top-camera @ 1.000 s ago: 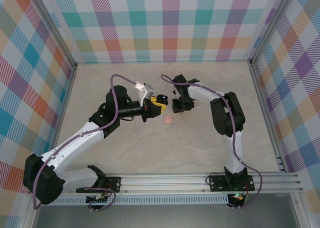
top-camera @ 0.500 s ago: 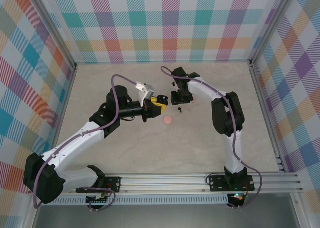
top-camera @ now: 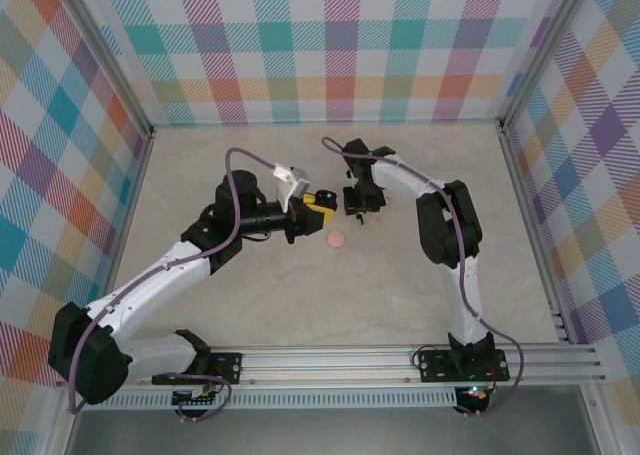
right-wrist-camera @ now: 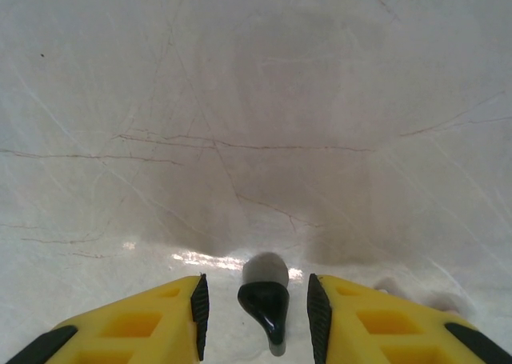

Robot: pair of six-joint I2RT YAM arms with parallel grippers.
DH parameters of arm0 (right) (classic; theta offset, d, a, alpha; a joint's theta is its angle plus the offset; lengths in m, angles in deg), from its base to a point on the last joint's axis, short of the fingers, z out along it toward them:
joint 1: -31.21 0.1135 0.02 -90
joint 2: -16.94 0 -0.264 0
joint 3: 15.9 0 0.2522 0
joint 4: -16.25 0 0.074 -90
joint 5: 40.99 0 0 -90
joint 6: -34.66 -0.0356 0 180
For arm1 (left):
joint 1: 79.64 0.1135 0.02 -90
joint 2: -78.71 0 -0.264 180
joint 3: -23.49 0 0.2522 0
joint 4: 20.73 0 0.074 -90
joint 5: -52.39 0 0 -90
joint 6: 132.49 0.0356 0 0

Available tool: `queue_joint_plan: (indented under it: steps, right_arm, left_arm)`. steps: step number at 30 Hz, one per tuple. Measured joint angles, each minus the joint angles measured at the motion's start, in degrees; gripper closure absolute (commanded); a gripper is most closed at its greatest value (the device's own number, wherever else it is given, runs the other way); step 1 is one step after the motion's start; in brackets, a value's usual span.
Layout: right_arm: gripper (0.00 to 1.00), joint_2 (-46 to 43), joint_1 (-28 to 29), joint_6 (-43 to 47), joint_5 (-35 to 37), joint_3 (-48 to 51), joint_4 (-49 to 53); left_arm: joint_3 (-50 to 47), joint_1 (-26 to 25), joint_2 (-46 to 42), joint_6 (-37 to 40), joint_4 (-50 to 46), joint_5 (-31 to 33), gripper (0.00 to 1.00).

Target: Insert wireless bluetooth earbuds into charging case

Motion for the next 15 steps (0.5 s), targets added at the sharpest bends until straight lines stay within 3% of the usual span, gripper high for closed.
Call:
queue_joint_plan:
  steps: [15]
  right_arm:
    - [0.6, 0.7, 0.3, 0.0, 0.0, -0.7, 1.9]
  left_arm:
    - [0.0, 0.0, 0.4, 0.0, 0.0, 0.0, 0.95]
